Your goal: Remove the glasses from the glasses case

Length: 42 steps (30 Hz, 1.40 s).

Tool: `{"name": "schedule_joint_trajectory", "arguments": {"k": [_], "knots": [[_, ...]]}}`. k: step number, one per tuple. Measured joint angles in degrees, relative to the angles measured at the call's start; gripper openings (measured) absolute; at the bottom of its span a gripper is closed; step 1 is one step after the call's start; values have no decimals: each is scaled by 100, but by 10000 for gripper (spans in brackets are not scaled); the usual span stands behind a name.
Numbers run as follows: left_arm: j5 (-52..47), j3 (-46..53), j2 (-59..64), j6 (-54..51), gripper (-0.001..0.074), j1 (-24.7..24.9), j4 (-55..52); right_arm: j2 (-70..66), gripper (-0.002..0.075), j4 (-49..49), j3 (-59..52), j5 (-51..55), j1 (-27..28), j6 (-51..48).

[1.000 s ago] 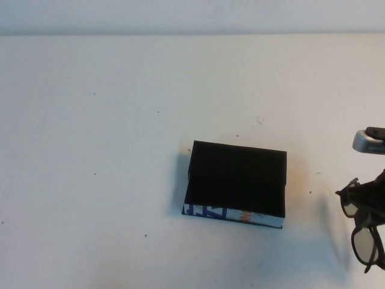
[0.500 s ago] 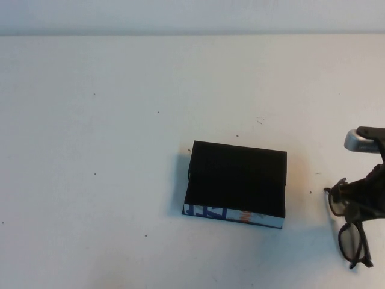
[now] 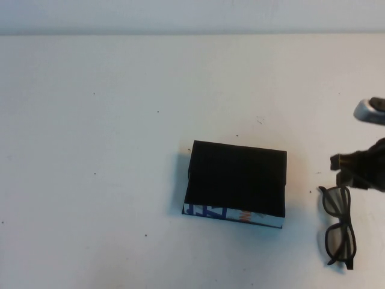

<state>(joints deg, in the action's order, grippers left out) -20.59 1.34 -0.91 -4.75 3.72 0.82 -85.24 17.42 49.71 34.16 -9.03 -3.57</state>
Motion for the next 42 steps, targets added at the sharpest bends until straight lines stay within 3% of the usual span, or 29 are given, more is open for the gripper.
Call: {"name": "schedule_joint_trajectory", "arguments": {"k": [5,9,18,31,42], "knots": [[0,0,0,0,-4,0,0,498,26,587,0,-1042,0,0],[0,0,0,0,-4,0,0,839,-8,733,0,-1877,0,0],[0,0,0,0,-4,0,0,1499,-16,801,-47,-2564,-22,-98],[0,0,0,0,-4,0,0,3382,-17,740,-873,-3307,-1129,-840],[0,0,0,0,-4,0,0,5159,-18,407,-1810,-3319,-1182,-881]]}}
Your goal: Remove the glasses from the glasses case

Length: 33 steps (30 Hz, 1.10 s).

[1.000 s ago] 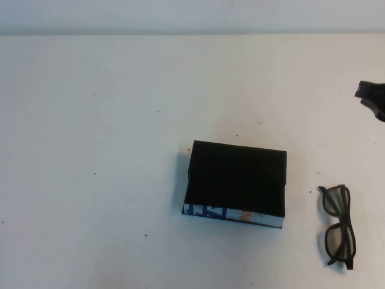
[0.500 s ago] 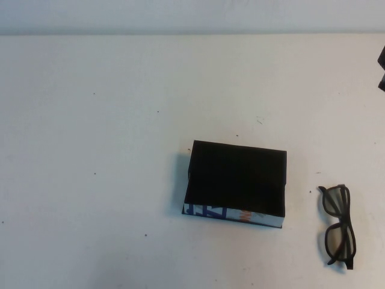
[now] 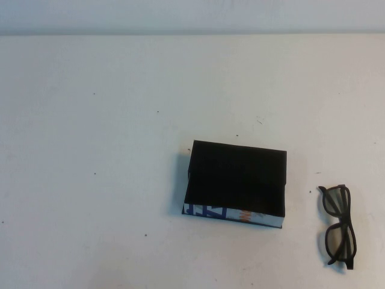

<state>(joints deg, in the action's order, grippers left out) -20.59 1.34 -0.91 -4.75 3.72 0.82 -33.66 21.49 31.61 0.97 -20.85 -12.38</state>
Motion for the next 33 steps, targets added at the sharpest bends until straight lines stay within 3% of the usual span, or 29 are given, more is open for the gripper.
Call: {"name": "schedule_joint_trajectory", "arguments": {"k": [15,33], "knots": [[0,0,0,0,-4,0,0,196,-18,-427,-68,1029,0,-9],[0,0,0,0,-4,0,0,307,-18,-1511,-263,28,0,-22]]}}
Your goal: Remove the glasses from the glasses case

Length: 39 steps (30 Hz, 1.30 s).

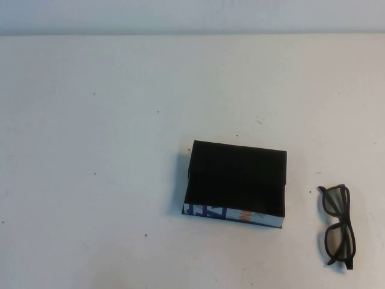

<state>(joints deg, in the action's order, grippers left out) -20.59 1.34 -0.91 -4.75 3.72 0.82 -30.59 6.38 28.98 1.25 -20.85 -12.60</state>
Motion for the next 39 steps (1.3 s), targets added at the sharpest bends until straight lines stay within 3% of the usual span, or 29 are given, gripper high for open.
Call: {"name": "schedule_joint_trajectory", "arguments": {"k": [6,14,20,26,39], "knots": [[0,0,0,0,-4,0,0,447,-18,99,-751,-307,224,0],[0,0,0,0,-4,0,0,1625,-18,135,-1838,-386,1740,13],[0,0,0,0,-4,0,0,2430,-18,-68,-2819,-399,2428,458],[0,0,0,0,-4,0,0,2756,-18,-638,-3055,55,2485,1495],[0,0,0,0,-4,0,0,2792,-18,-758,-3055,1428,1825,1737]]}}
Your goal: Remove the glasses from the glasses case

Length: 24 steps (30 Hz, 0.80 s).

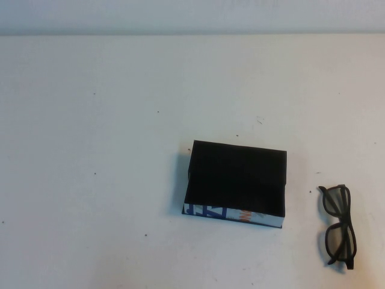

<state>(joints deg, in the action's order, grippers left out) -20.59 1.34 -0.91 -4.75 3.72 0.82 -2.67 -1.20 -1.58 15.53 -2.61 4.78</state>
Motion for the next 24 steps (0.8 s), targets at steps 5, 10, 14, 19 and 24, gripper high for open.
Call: {"name": "schedule_joint_trajectory", "arguments": {"k": [5,10,14,19,24], "knots": [[0,0,0,0,-4,0,0,0,-18,0,0,191,-10,47],[0,0,0,0,-4,0,0,0,-18,0,0,201,-10,61],[0,0,0,0,-5,0,0,0,-18,0,0,201,-10,60],[0,0,0,0,-4,0,0,0,-18,0,0,201,-10,60],[0,0,0,0,-4,0,0,0,-18,0,0,201,-10,60]]}}
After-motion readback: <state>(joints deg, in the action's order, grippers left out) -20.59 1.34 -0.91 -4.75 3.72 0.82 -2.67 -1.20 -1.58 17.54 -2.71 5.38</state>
